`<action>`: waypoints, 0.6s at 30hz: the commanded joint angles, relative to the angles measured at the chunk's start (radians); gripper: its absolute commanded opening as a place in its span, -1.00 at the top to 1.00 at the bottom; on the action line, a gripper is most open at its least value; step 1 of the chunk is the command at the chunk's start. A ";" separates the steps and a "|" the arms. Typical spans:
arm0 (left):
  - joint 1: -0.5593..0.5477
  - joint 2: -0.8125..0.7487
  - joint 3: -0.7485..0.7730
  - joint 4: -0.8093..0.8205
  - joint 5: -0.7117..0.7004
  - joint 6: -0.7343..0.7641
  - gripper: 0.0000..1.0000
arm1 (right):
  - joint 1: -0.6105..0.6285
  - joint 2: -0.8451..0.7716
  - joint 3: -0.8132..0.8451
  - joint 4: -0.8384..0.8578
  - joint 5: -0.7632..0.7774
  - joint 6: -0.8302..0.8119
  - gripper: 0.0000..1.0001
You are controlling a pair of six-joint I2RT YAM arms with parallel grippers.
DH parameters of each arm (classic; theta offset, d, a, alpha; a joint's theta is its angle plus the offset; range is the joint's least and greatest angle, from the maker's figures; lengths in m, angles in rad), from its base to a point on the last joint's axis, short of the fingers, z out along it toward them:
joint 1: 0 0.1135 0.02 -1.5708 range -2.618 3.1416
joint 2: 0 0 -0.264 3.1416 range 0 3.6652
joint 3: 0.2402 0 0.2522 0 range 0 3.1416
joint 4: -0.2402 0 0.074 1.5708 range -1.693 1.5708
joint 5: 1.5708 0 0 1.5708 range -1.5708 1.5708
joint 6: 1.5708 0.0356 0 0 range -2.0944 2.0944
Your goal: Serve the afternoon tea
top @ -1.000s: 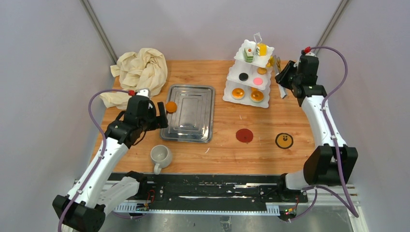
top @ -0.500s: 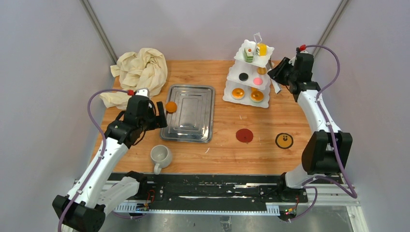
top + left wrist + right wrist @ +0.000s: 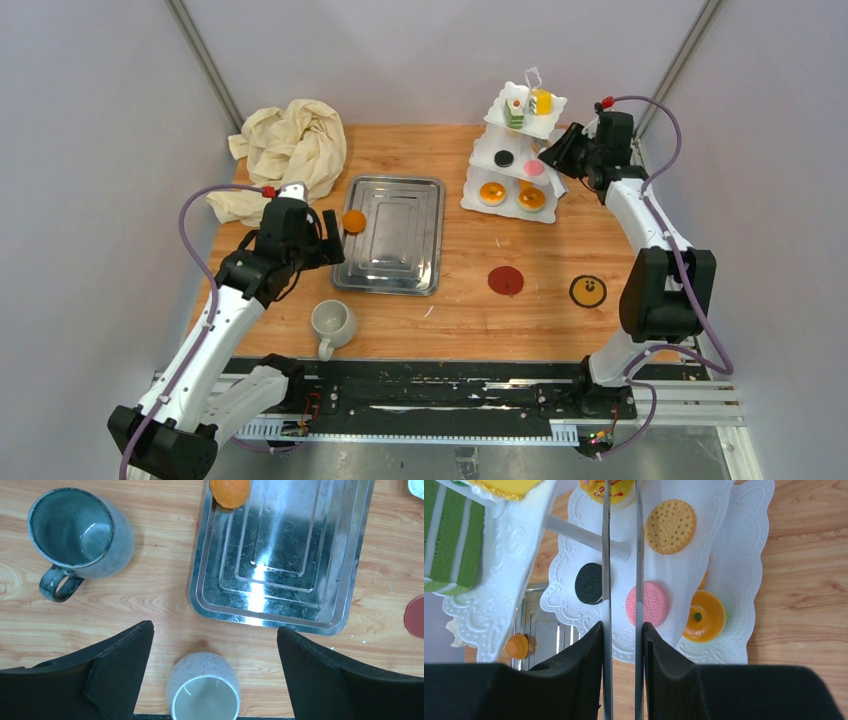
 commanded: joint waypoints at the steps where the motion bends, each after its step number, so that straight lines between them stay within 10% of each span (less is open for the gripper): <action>1: 0.007 -0.015 0.015 0.000 -0.016 0.009 -0.96 | 0.019 -0.002 0.049 0.035 -0.046 -0.025 0.87; 18: 0.008 -0.014 0.013 0.010 0.012 -0.001 -0.96 | 0.020 -0.071 -0.010 0.017 -0.058 -0.046 0.33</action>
